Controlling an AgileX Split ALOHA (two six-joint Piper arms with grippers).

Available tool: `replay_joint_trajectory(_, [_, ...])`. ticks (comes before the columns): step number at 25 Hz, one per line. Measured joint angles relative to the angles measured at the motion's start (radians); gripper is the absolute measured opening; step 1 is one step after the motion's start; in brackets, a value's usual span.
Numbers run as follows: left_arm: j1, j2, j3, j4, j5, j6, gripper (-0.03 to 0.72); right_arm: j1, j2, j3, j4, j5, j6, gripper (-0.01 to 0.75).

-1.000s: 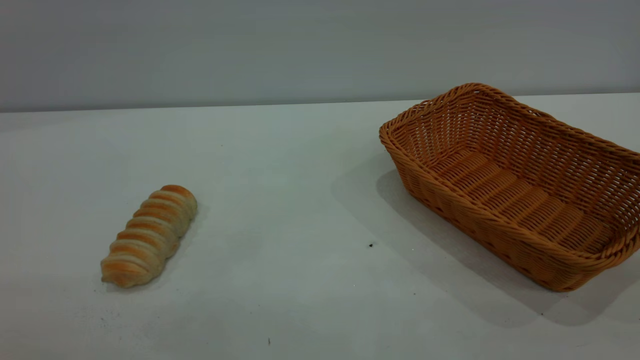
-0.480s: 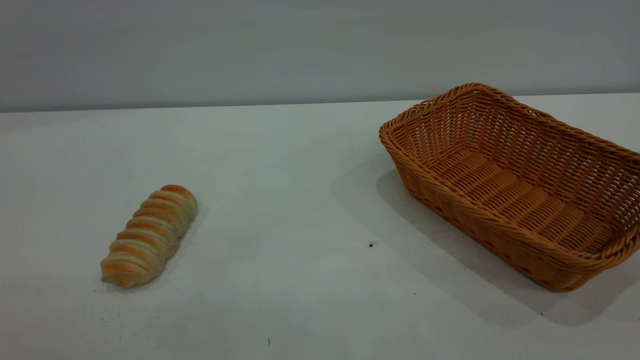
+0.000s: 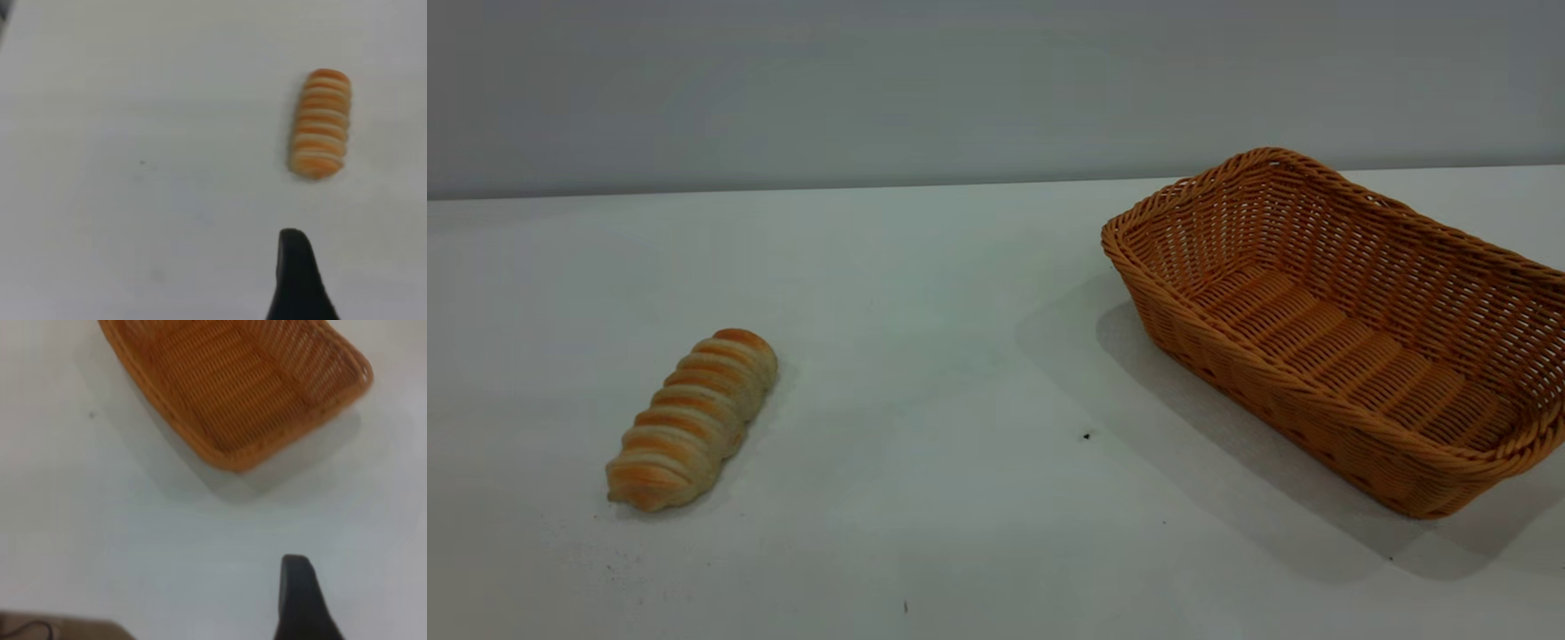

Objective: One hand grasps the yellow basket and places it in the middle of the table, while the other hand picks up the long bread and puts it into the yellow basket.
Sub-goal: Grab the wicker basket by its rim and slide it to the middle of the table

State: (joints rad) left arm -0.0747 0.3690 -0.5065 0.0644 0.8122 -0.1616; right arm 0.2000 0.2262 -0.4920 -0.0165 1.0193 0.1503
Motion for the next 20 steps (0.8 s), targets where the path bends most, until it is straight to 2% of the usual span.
replay_joint_trajectory(6, [0.0,0.298,0.0,-0.049,-0.216,-0.007,0.516,0.0,0.32,-0.002,0.016,-0.318,0.005,0.499])
replay_joint_trajectory(9, [0.0,0.399,-0.023,-0.079,-0.245,-0.007,0.516,0.0,0.501,-0.017,0.029,-0.43,0.005,0.514])
replay_joint_trajectory(14, [0.0,0.457,-0.083,-0.094,-0.25,-0.007,0.516,0.0,0.78,-0.118,0.04,-0.493,0.027,0.562])
replay_joint_trajectory(20, [0.0,0.454,-0.092,-0.098,-0.249,-0.007,0.516,0.0,1.059,-0.251,0.034,-0.502,0.167,0.566])
